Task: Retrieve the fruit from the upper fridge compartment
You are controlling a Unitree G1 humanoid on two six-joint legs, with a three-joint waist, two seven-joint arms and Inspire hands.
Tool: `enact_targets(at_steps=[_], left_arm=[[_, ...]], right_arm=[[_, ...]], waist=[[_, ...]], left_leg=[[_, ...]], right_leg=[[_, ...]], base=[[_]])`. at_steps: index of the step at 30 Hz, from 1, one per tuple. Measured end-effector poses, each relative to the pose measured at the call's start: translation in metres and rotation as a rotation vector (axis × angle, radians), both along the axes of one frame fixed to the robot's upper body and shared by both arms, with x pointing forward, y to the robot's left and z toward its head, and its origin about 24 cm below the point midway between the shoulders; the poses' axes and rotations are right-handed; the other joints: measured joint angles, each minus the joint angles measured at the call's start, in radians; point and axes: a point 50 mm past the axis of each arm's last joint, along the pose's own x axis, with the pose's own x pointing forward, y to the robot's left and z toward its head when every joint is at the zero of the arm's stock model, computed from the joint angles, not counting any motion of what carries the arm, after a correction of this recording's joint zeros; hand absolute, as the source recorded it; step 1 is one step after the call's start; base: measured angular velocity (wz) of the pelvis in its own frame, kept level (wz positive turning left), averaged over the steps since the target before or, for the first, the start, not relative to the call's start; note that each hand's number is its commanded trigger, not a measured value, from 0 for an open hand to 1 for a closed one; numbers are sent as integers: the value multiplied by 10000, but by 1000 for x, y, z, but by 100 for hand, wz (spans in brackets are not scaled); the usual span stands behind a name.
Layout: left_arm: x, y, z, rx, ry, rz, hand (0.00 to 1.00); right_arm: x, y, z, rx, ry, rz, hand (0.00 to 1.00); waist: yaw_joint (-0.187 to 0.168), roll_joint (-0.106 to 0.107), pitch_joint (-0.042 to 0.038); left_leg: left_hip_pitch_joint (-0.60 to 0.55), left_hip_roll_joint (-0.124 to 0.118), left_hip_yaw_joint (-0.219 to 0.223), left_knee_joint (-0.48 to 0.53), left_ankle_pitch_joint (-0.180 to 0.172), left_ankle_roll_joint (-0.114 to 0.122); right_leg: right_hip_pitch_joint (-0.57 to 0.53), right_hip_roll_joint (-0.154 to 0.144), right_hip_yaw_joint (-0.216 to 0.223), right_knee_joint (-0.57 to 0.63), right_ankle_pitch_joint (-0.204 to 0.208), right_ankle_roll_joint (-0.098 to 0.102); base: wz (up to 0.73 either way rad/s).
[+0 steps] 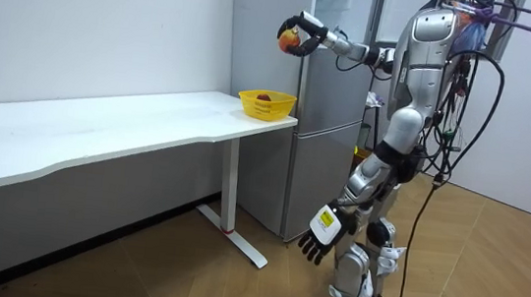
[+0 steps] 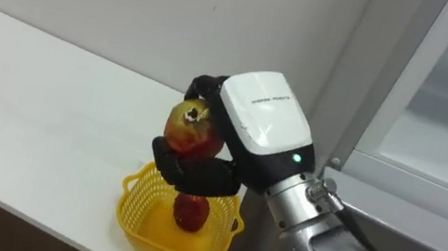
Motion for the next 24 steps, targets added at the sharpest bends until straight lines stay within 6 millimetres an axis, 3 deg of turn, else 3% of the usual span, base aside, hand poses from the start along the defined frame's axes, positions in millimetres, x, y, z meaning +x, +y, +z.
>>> enact_targets(at_steps=[11,24], left_arm=[[5,-1,1,23,-32,-296,0],[4,-1,1,-120,92,-313,0]], right_arm=[[16,-20,-37,-522,1622,-1074,100],[17,-18,-62,-593,2717,-1350,100]], waist=[[376,96,17],[482,215,-34]], left_leg=[[-40,0,17,11,7,-7],[-135,-1,9,22,7,-7]], right_leg=[[-103,2,-12,-1,0,0],[-100,-15,-91,9,0,0]], base=[[-1],[1]])
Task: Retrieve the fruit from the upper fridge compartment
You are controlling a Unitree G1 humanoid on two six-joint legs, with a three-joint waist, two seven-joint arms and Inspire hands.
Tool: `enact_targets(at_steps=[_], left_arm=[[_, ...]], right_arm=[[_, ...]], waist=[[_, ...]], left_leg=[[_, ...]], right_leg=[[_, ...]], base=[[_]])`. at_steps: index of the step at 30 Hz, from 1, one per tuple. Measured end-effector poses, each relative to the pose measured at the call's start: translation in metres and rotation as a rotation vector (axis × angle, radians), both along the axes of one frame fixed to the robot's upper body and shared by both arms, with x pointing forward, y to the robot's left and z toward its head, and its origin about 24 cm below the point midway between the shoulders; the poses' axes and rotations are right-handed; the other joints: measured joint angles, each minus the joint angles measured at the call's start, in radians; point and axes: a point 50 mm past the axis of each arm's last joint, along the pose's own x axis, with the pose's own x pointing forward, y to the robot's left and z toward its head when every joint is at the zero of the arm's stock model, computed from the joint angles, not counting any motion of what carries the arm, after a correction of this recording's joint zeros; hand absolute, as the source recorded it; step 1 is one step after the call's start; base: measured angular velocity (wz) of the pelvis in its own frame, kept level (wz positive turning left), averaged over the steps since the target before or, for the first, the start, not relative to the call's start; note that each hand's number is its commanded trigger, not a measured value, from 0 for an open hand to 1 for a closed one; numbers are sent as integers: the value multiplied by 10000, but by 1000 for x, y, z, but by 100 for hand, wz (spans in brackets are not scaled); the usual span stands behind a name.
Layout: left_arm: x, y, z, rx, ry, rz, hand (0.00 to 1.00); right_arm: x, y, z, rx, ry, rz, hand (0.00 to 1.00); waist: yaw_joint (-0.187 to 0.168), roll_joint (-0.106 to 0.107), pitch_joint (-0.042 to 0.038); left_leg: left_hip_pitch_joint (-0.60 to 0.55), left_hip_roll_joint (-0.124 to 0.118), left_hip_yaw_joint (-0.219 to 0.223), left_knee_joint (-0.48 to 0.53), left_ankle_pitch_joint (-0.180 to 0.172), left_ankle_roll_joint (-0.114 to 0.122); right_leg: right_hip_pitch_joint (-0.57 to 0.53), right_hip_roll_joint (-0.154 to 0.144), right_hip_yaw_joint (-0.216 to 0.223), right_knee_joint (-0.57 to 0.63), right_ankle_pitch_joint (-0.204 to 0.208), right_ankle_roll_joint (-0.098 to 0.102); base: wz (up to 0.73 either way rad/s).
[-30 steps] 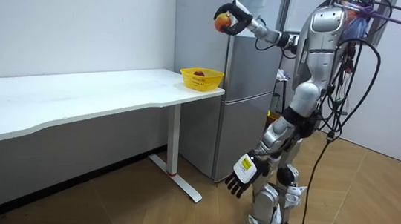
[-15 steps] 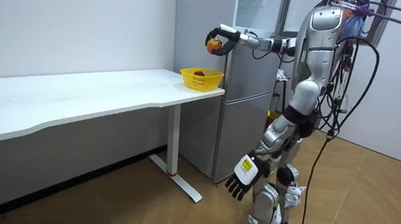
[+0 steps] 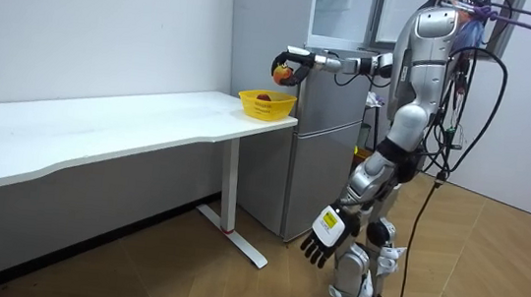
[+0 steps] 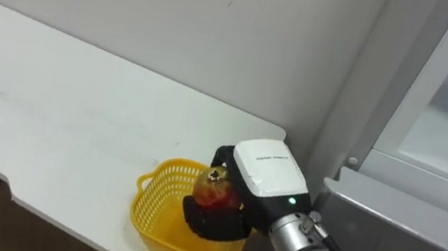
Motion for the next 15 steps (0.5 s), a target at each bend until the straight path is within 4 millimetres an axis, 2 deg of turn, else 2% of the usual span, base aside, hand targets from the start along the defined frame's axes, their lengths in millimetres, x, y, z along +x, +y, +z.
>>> enact_targets(at_steps=[5,6,7,8,9,15], left_arm=[[-2,0,0,7,73,33,0],[-2,0,0,16,89,41,0],[-2,1,0,37,118,60,0],[-3,1,-1,63,145,83,0],[-3,1,-1,71,156,94,0],[-3,1,0,88,146,97,0]], right_arm=[[0,0,-1,-53,120,-17,100],[0,-1,-2,-52,138,-34,96],[-1,-1,-3,-55,187,-94,59],[-1,-2,-4,-68,243,-146,51],[-1,-2,-5,-77,276,-171,0],[-1,-3,-6,-44,396,-225,0]], waist=[[5,88,-60],[6,100,-67],[6,125,-80],[6,140,-82],[4,145,-82],[5,151,-81]], left_leg=[[-12,-1,-3,22,1,1],[-11,-1,-3,29,2,1],[-11,-1,-3,33,3,1],[-11,-1,-3,32,3,1],[-11,-1,-3,32,4,1],[-13,-2,-3,14,3,2]], right_leg=[[6,-6,-35,-1,0,0],[9,-7,-39,-1,0,0],[13,-8,-44,-1,0,0],[13,-8,-45,-1,0,0],[13,-8,-45,-1,0,0],[16,-14,-57,0,0,0]], base=[[2],[0],[0],[0],[0],[0]])
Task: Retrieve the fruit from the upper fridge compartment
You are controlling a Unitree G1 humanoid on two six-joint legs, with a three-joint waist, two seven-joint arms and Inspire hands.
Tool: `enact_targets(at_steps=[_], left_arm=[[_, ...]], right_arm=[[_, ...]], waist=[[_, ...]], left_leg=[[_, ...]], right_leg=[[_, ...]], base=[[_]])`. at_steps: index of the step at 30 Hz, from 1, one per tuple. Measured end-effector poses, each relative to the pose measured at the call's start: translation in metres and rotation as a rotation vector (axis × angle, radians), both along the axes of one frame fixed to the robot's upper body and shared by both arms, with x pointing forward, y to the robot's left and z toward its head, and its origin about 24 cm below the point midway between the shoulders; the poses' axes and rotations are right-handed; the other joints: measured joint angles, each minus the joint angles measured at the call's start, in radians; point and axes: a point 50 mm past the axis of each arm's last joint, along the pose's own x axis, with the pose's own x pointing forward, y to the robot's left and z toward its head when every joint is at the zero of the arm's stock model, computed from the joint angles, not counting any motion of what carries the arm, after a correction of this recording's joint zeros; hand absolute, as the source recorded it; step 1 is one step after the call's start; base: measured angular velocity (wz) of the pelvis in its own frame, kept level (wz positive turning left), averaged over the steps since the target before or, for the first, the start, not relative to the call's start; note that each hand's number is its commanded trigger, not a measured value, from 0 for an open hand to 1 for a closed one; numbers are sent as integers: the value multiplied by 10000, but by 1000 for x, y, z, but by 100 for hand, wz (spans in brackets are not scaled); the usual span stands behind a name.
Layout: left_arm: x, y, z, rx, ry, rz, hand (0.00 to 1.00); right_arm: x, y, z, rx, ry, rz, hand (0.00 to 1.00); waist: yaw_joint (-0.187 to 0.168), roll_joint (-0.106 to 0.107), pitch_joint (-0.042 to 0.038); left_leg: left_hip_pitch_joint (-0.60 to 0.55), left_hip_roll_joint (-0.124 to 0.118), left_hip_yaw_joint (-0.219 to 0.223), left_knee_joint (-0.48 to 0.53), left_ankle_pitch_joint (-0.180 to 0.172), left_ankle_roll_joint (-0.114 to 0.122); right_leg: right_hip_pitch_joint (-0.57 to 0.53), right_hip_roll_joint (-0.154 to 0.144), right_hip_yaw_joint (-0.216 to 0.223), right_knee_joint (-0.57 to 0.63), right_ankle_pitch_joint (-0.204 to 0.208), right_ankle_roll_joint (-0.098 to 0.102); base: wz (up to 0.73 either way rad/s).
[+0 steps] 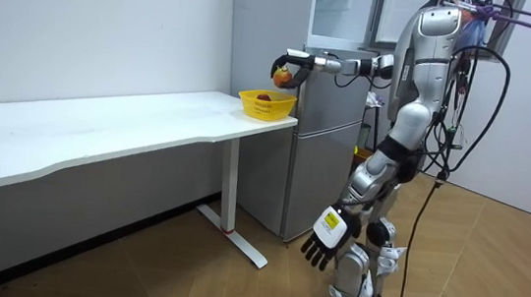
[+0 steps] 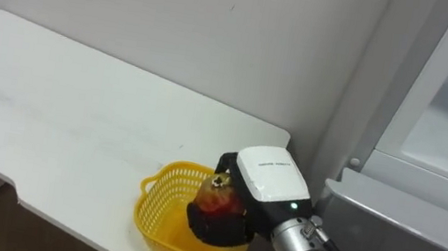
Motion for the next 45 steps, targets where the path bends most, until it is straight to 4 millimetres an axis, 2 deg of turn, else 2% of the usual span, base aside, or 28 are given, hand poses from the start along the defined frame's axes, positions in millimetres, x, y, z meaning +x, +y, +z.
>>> enact_targets(at_steps=[5,36,42,45], left_arm=[[3,0,0,-2,-62,1,0],[5,-1,1,-22,-130,45,0],[6,-1,1,45,-218,46,0],[6,-3,0,21,-223,30,0]], right_arm=[[1,-2,-2,435,249,-76,0],[2,-6,-8,375,573,-244,0],[1,-4,-2,1355,671,25,0],[1,-2,12,1883,202,235,0]], waist=[[10,6,5],[15,15,45],[-110,26,51],[-262,131,94]], left_leg=[[-9,0,-3,-18,0,0],[-23,-26,-11,-22,18,31],[-35,-30,-35,38,18,31],[-107,-29,-33,131,12,40]], right_leg=[[-5,-2,-1,4,0,0],[-17,-63,-108,22,-2,3],[-14,-59,-96,18,-1,3],[-29,-66,-71,8,0,6]], base=[[0],[0],[0],[4]])
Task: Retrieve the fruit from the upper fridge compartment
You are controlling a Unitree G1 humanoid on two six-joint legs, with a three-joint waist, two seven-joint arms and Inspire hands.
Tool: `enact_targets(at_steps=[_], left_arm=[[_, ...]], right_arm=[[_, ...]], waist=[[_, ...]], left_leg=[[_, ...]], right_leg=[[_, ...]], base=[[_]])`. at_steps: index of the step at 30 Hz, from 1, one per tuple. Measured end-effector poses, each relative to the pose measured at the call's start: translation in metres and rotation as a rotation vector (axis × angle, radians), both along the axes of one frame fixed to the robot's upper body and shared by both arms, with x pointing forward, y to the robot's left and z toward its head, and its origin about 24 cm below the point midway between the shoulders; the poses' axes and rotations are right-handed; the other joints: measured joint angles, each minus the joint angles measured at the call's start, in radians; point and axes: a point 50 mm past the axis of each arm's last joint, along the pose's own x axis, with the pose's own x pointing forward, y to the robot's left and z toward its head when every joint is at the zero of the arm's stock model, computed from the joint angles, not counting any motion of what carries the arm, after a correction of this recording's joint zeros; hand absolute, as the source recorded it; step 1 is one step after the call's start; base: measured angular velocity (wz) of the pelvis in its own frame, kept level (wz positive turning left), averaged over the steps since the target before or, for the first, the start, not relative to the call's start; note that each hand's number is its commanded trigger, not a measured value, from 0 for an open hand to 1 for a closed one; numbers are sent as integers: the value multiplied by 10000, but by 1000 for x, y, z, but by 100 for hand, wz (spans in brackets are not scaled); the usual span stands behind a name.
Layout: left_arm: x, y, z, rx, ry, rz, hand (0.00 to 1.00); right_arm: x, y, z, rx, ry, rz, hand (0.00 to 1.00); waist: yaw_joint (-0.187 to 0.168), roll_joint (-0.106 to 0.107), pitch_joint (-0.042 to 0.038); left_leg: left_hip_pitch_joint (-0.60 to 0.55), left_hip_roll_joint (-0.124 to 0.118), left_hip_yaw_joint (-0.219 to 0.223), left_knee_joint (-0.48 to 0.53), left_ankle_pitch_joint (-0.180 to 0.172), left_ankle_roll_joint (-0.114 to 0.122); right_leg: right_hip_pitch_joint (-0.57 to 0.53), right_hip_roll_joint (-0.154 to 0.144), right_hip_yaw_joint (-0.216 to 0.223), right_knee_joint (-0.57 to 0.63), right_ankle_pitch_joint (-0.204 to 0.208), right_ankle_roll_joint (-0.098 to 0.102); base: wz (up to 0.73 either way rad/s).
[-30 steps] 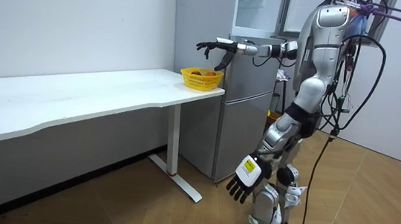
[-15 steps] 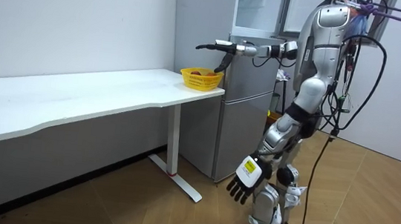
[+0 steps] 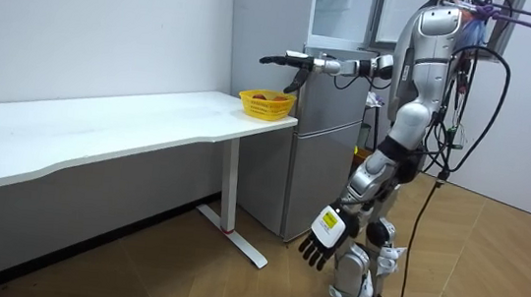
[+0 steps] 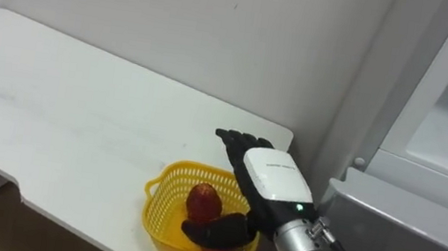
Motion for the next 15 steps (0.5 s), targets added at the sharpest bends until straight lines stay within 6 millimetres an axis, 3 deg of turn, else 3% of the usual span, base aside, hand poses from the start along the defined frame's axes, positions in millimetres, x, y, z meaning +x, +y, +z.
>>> enact_targets(at_steps=[2,6,10,15], left_arm=[[0,0,0,-16,-40,61,0],[1,-2,0,38,-202,177,0],[0,-3,0,167,-363,229,0],[-7,-1,-1,68,-404,563,0]], right_arm=[[-2,0,20,440,-753,192,0],[-6,3,37,1080,-1360,565,0],[-12,4,56,1710,-2062,915,0],[-26,-15,100,3416,-3989,617,0]], waist=[[-48,121,-23],[-59,310,-127],[-482,364,-142],[-986,437,-175]], left_leg=[[-3,1,4,2,0,0],[114,3,41,-28,4,0],[119,7,107,-24,26,25],[141,12,230,-20,23,34]], right_leg=[[-2,0,1,-6,1,2],[72,7,73,-4,1,2],[67,-16,128,26,1,2],[33,-12,251,32,34,41]], base=[[0],[-2],[-2],[-8]])
